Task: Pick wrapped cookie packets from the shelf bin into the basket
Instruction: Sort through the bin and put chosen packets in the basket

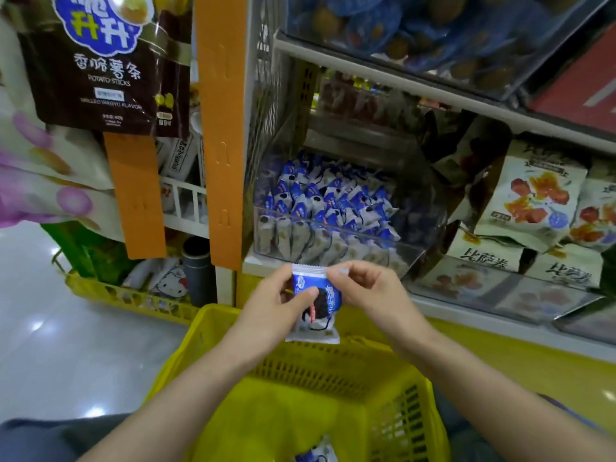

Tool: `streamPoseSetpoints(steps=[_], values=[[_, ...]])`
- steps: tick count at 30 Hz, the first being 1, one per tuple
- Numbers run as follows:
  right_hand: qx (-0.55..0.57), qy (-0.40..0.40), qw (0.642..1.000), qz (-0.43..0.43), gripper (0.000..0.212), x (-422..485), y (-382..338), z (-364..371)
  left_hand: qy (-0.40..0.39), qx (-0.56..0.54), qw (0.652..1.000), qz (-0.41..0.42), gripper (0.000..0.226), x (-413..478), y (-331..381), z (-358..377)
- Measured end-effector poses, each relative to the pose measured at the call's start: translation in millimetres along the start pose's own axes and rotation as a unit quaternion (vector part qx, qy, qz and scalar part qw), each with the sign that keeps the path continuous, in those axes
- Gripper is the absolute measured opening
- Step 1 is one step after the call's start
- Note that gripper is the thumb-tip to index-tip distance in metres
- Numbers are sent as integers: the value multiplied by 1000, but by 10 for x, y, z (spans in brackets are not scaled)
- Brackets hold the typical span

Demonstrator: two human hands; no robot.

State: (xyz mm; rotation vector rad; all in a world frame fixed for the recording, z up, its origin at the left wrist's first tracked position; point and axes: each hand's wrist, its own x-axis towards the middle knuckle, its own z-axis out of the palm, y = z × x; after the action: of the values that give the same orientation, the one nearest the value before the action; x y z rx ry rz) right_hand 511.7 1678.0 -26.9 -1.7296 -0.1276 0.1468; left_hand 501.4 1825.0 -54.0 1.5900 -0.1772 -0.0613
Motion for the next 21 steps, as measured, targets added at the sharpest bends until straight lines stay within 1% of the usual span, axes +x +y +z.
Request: streamPoseSetpoints(steps=[3, 6, 8, 10, 11, 12, 13, 14, 16, 17, 19, 21], values=[[-29, 5, 999, -21, 18, 3, 148, -7, 1, -2, 999, -33, 15, -10, -57, 23], [-103, -15, 993, -60, 20, -18, 253, -9, 18, 13, 999, -47, 23, -15, -110, 41], [-214, -6, 970, -119, 14, -27, 298, -34, 20, 7, 997, -70, 24, -24, -123, 62], [-317, 6, 929, -191, 5, -27, 312, -72, 19, -13, 994, -103, 23, -22, -137, 95], [-336, 10, 919, -209, 3, -27, 304, -88, 18, -23, 993, -116, 21, -19, -132, 112], [-335, 17, 918, -212, 3, -31, 305, -99, 18, -35, 991, -126, 18, -15, -129, 123], [-317, 30, 926, -201, 4, -35, 309, -105, 18, -53, 989, -135, 14, -9, -123, 135], [-278, 49, 943, -174, 8, -35, 308, -112, 16, -72, 986, -147, 15, -7, -122, 142], [-166, 98, 977, -96, 15, -14, 297, -135, 2, -99, 980, -174, 22, -17, -132, 153], [-111, 121, 985, -60, 16, -2, 285, -150, -2, -105, 979, -177, 23, -30, -134, 157], [-10, 147, 989, 9, 15, 14, 258, -171, 9, -113, 981, -158, 21, -53, -138, 155], [77, 142, 985, 67, 12, 4, 243, -177, 37, -115, 984, -134, 12, -58, -135, 130]])
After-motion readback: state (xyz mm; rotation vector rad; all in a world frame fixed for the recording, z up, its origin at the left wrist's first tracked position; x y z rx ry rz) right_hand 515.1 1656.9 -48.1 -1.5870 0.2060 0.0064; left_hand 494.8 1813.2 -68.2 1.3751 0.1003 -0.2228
